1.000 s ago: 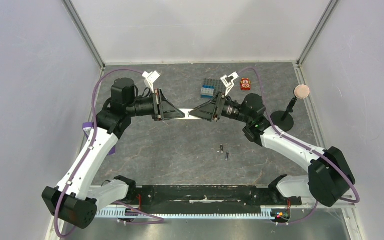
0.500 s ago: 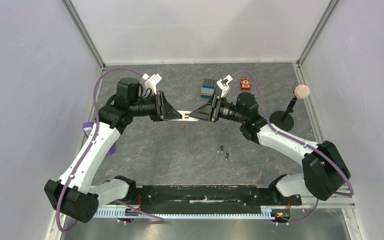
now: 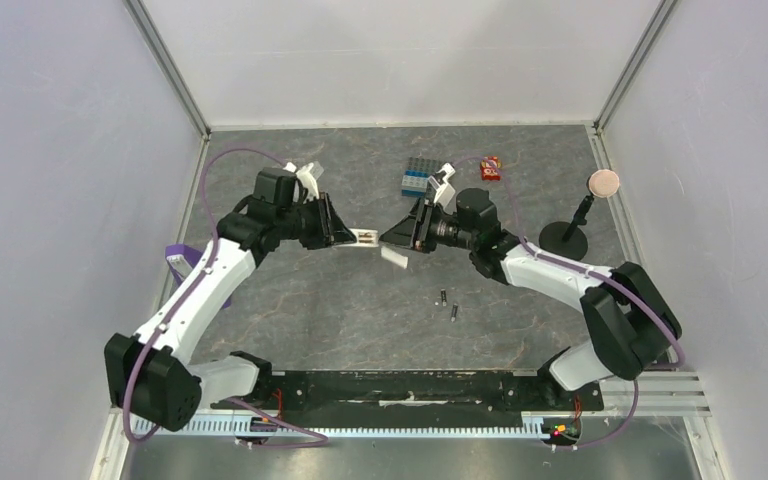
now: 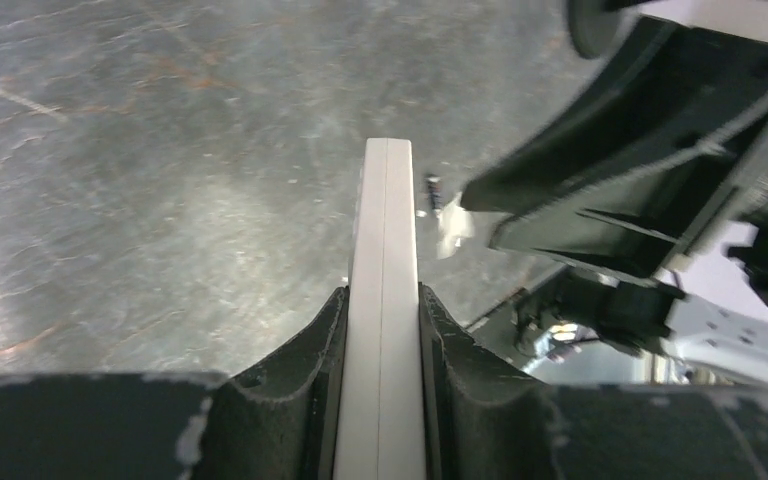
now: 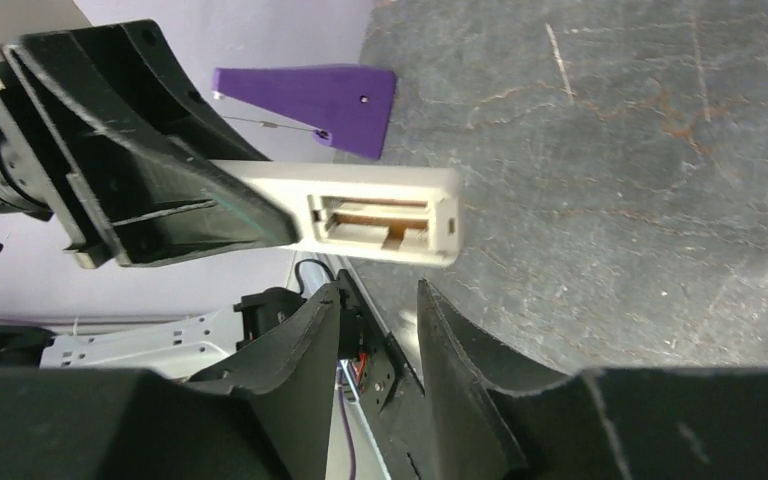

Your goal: Load the batteries into the remote control

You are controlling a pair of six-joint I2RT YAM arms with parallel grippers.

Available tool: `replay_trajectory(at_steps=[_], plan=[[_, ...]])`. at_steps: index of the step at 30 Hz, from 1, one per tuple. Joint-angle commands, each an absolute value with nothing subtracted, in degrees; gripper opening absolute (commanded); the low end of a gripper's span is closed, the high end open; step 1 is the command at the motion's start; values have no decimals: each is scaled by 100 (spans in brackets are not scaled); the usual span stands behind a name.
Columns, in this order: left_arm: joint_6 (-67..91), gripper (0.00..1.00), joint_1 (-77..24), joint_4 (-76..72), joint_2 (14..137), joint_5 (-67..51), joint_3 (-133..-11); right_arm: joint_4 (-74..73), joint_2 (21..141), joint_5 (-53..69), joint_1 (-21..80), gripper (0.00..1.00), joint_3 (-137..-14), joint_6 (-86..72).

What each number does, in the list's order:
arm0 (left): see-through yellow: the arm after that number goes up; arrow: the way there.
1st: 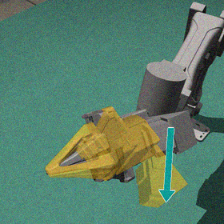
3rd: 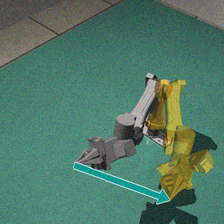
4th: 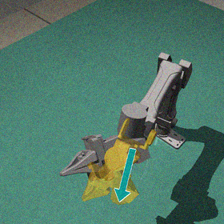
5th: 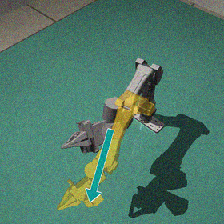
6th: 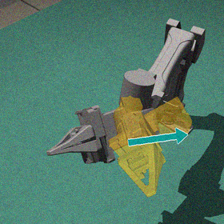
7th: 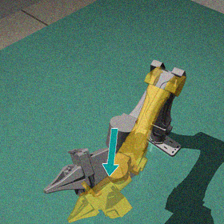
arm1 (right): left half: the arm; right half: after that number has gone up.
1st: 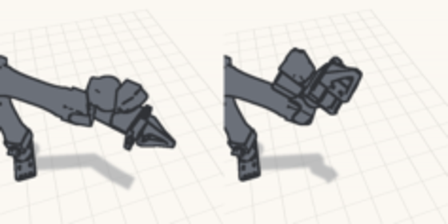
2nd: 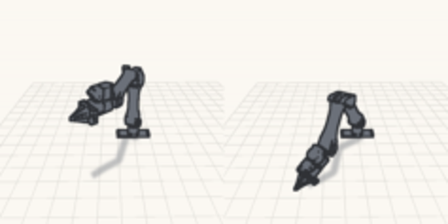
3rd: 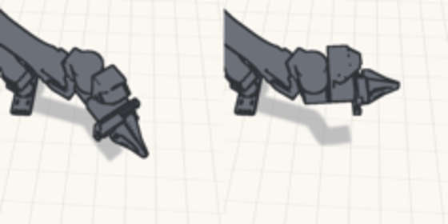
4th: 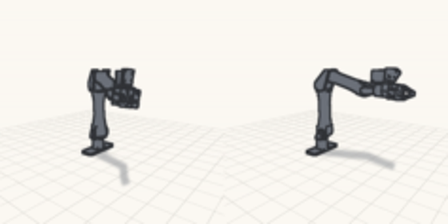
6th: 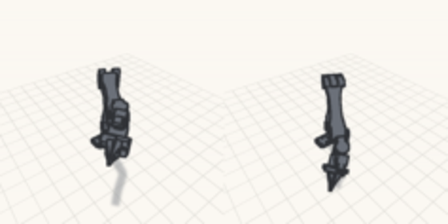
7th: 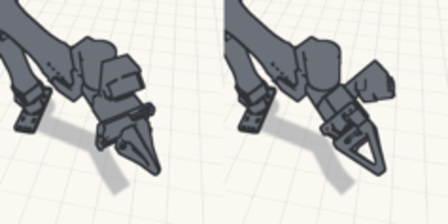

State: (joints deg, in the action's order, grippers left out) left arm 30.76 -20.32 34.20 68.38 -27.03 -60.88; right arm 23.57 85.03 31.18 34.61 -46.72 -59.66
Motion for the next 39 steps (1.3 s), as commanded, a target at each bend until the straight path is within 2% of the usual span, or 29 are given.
replay_trajectory(at_steps=[1, 6, 10, 12, 16, 19, 23, 32, 36, 39], plan=[[2927, 2, -2013, 2762, 7081, -1643, -5702, 2714, 8766, 2802, 3463, 36, -4564, -6062], [2815, 2, -2006, 2300, 7275, -1076, -5279, 2929, 9191, 2604, 3459, 36, -4570, -5894], [2589, 2, -2009, 2377, 7189, -1077, -5258, 2671, 9254, 2461, 3469, 37, -4662, -5345], [2367, 2, -2010, 2485, 7073, -1280, -5301, 2691, 9159, 2545, 3469, 42, -4652, -5030], [1778, 2, -2009, 2875, 6859, -1752, -5440, 2694, 8837, 2913, 3469, 62, -4649, -4265], [1169, 2, -2013, 3276, 6771, -2583, -5616, 2701, 8512, 3514, 3480, 77, -4658, -3562], [393, 2, -2037, 3785, 6444, -3744, -5789, 2320, 8105, 4235, 3502, 88, -4747, -2561], [-904, 2, -2032, 5064, 5957, -5545, -6884, 752, 7887, 5334, 3790, 89, -5728, -881], [-907, 2, -2034, 5139, 5867, -5721, -7116, 216, 7946, 5467, 4110, 89, -6128, -491], [-883, 2, -2039, 5128, 5796, -5832, -7262, 336, 8015, 5473, 4256, 84, -6227, -782]])
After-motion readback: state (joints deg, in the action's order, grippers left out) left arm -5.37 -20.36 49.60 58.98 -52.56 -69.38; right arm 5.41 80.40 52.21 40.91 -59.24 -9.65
